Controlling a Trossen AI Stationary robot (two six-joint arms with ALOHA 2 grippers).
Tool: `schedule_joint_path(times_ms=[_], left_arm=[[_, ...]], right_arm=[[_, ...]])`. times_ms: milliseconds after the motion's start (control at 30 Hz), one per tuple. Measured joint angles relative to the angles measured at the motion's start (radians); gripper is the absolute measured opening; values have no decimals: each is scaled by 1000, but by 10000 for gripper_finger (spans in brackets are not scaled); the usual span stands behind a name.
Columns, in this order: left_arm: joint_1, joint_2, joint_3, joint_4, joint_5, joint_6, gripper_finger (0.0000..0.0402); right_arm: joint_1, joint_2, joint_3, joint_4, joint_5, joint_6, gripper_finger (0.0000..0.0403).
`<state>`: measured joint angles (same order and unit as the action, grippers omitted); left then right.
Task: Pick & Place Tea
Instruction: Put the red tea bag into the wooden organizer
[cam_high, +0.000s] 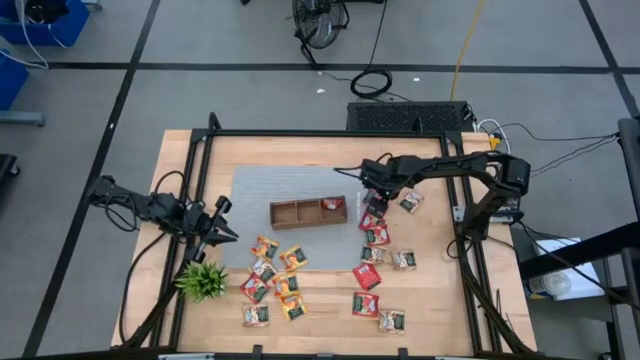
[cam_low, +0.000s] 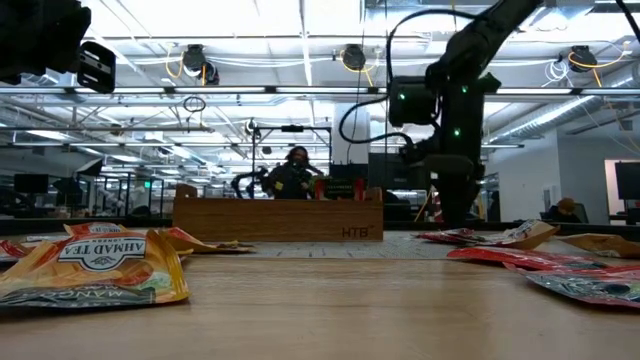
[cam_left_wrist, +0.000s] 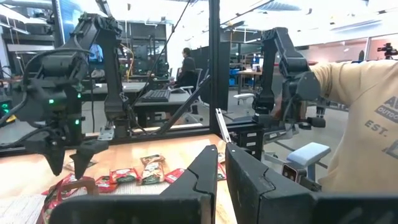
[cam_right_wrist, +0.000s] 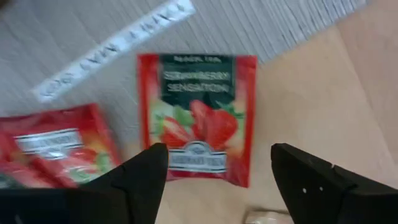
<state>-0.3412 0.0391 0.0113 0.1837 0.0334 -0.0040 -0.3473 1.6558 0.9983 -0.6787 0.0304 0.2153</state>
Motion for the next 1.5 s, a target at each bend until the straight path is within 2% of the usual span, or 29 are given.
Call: schedule_joint_path(times_ms=[300,600,767,1067,1100,1267,1367,1500], left_arm=[[0,0,0,0,0,0,35],[0,0,0,0,0,0,35],[0,0,0,0,0,0,35],[0,0,0,0,0,0,35],[0,0,0,0,0,0,35],[0,0,0,0,0,0,35],[0,0,0,0,0,0,35],[0,0,0,0,0,0,35]], right_arm=[[13,20,-65,164,-5,-25,287],[27,122,-66,157,-9,-75,263],[27,122,-67,131,-6,-64,205],[28,98,-69,13,-12,-62,23],[29,83,-69,6,-8,-54,12],[33,-52,-79,-48,9,12,4],[51,-167,-70,3,67,57,3],[105,-265,-75,126,78,108,2]])
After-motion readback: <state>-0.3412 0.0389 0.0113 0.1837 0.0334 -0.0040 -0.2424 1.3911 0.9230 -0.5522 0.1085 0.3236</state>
